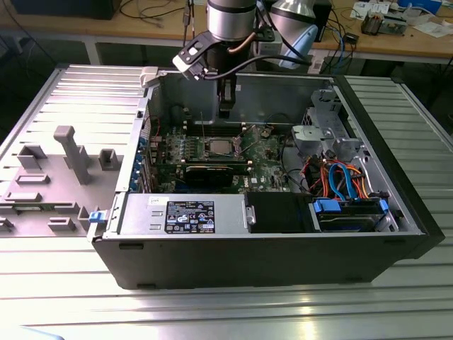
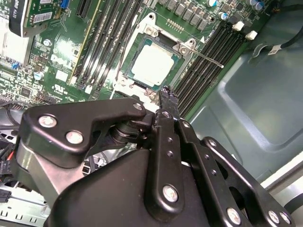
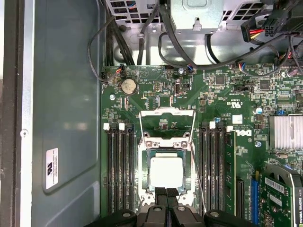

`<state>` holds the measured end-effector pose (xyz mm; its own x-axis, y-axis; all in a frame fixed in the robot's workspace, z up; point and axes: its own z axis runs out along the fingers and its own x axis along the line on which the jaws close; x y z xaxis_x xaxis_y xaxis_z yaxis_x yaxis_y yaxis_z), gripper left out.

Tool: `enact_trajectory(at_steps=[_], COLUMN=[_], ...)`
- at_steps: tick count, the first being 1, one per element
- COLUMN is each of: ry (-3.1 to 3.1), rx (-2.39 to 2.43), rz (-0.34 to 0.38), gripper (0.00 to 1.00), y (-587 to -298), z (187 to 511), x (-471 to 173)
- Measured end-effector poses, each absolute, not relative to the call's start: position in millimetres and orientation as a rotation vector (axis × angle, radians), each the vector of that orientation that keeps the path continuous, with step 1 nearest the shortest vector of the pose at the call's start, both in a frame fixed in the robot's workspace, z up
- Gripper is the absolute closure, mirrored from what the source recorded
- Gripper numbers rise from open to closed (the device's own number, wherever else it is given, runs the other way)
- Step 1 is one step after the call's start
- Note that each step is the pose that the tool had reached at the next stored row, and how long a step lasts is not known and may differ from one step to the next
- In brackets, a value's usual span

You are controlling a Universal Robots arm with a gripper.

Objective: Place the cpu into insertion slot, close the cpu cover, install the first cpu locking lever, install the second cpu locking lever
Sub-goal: 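Close the cpu cover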

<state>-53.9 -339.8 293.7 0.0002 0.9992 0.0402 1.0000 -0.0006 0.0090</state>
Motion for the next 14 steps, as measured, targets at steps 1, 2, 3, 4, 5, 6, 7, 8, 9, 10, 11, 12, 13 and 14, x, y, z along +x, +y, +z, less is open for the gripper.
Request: enact_trajectory(at_steps=[1,2,3,4,5,6,7,8,9,10,11,12,13,14], ry=[-2.205,-2.205,-2.205,-2.205,-2.205,-2.205,-2.205,-2.205,-2.205,-2.205,-2.205,-2.205,-2.205,-2.205], rx=[-2.206,-2.206,-2.206,-2.206,-2.206,-2.206,-2.206,-2.206,-2.206,-2.206,-2.206,-2.206,-2.206,-2.206], rz=[-0.054,-0.054,-0.054,-0.054,-0.054,-0.054,-0.054,-0.054,-0.054,-0.054,-0.054,-0.054,-0.053,-0.053], gripper=[0.89,0.89,0.89,0.89,0.89,0.89,0.89,0.89,0.89,0.89,0.89,0.89,0.89,0.89], y=[-339.9,-339.9,-339.9,-339.9,-339.9,-339.9,-339.9,-339.9,-339.9,-339.9,-339.9,-339.9,-339.8,-339.8], z=[293.7,293.7,293.7,293.7,293.7,293.7,293.7,293.7,293.7,293.7,293.7,293.7,294.0,294.7], x=[-53.9,-53.9,-53.9,-53.9,-53.9,-53.9,-53.9,-53.9,-53.9,-53.9,-53.9,-53.9,-53.9,-53.9])
